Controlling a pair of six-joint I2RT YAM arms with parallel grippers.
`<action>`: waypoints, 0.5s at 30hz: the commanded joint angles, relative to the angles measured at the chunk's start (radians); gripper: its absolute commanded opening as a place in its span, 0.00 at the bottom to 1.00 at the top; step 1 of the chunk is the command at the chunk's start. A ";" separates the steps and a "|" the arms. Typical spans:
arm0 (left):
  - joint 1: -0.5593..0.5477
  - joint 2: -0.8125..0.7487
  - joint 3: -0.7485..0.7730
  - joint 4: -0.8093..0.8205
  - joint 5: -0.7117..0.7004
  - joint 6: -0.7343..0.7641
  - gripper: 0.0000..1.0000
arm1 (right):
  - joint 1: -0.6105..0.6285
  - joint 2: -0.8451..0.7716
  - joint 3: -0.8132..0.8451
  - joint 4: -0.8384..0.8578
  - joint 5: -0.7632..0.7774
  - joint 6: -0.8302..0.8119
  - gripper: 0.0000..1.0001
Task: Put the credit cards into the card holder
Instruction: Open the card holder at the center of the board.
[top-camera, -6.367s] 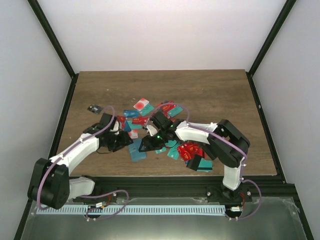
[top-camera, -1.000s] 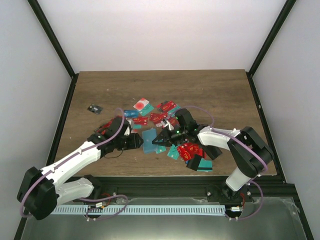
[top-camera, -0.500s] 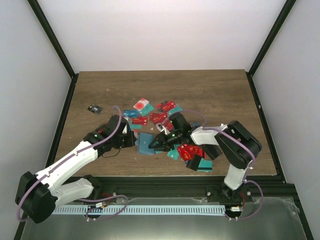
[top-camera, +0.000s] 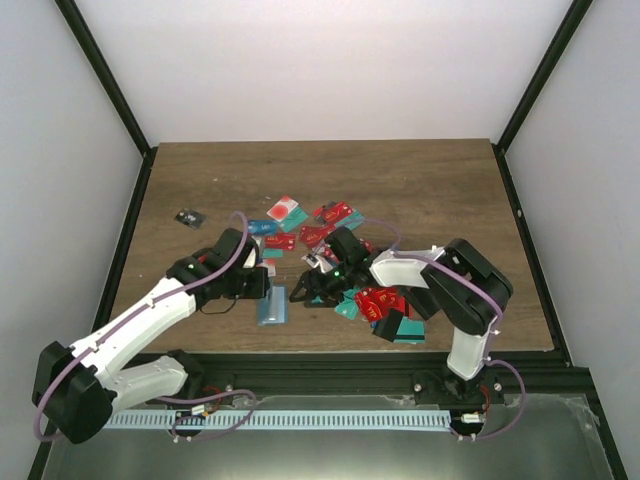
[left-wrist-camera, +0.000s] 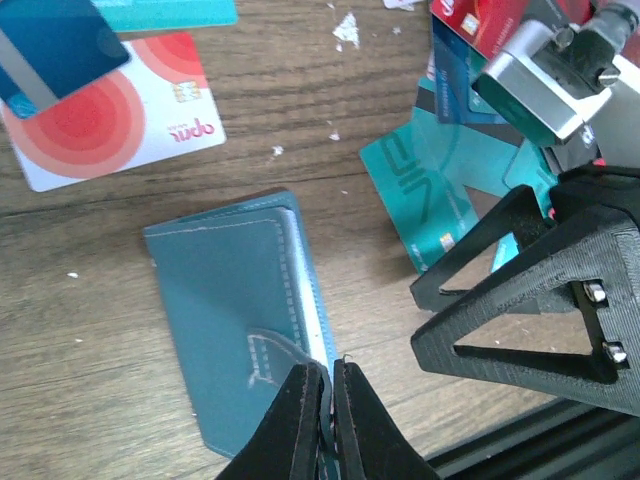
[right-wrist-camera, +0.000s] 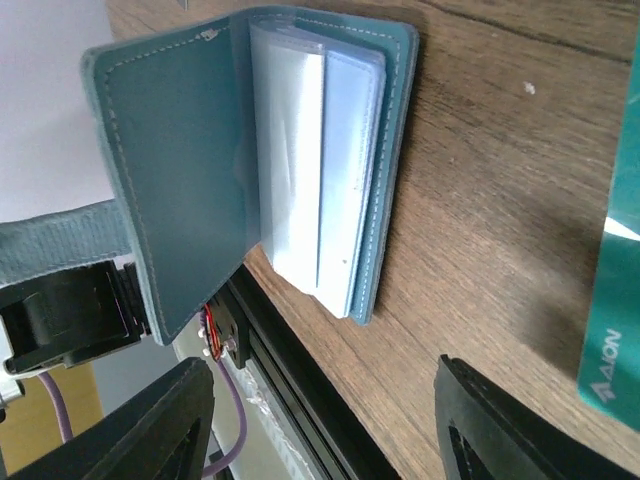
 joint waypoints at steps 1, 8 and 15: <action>0.004 0.010 0.039 0.034 0.098 0.000 0.04 | 0.001 -0.073 0.012 -0.046 0.037 -0.034 0.62; 0.006 -0.036 -0.009 0.113 0.147 -0.091 0.04 | 0.009 -0.108 -0.027 0.026 0.039 0.016 0.56; 0.022 -0.076 -0.092 0.094 0.107 -0.155 0.04 | 0.046 0.000 0.023 0.085 0.049 0.042 0.46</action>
